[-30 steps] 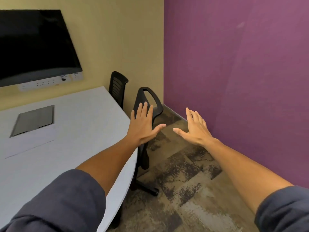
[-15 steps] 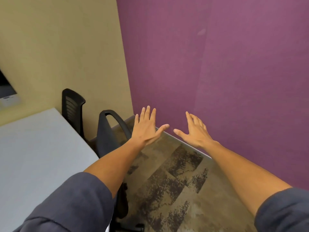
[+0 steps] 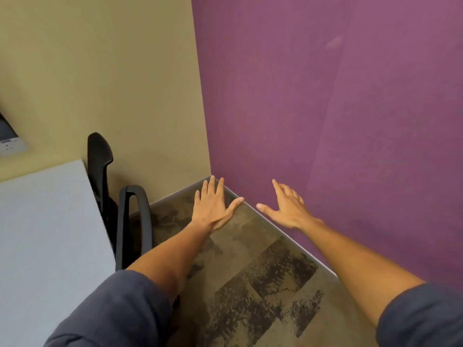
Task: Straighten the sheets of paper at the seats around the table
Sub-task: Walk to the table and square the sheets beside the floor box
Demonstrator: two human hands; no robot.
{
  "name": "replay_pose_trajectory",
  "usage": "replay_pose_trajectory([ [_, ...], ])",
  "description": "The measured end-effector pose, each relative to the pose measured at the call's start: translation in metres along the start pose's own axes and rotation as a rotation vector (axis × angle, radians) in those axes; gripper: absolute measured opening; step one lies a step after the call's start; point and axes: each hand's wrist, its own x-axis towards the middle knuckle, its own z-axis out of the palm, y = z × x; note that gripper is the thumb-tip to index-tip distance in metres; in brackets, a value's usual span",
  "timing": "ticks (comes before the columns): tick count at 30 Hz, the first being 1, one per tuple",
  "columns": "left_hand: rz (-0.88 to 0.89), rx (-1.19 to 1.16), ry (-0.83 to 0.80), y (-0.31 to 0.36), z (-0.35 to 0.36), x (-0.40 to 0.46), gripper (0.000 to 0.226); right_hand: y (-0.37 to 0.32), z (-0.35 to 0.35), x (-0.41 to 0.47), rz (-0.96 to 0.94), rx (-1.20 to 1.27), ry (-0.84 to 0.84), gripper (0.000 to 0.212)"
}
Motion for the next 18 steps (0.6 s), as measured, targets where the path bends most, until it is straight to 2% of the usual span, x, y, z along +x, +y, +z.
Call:
replay_pose_trajectory([
  [8,-0.161,0.040,0.025,-0.011,0.020,0.079,0.101,0.007,0.005,0.117,-0.095,0.086,-0.153,0.102],
  [14,-0.302,0.070,0.042,-0.070,0.032,0.143,0.103,-0.031,0.037,0.221,-0.194,0.111,-0.220,0.101],
  [18,-0.383,0.042,0.068,-0.128,0.032,0.192,0.104,-0.074,0.062,0.298,-0.188,0.187,-0.251,0.101],
])
